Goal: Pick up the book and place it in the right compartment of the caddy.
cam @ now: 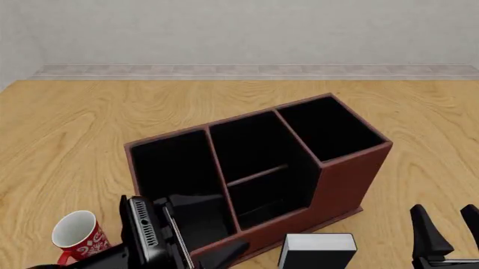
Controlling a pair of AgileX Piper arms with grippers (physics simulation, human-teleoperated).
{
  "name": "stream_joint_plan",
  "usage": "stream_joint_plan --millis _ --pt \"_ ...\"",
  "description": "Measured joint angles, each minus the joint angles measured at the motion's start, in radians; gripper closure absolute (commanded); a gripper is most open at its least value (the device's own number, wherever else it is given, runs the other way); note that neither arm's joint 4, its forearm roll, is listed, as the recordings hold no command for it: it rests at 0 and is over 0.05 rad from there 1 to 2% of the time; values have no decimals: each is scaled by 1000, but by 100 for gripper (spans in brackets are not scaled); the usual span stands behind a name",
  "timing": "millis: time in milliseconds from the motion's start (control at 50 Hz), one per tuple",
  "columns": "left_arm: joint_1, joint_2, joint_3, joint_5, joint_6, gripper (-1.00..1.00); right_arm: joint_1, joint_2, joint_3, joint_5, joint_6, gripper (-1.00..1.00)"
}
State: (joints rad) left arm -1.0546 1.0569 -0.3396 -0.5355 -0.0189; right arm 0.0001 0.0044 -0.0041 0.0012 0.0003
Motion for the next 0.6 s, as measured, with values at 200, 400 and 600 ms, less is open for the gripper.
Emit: stream_joint_plan --millis 200,400,600 --pt "-11 91 -10 -59 -22 -100 0 0 0 0 0 -100" --pt "-17 169 -20 -105 -38 -100 0 0 0 0 0 -100" --pt "-21 240 -32 -144 -49 -100 0 0 0 0 0 -100"
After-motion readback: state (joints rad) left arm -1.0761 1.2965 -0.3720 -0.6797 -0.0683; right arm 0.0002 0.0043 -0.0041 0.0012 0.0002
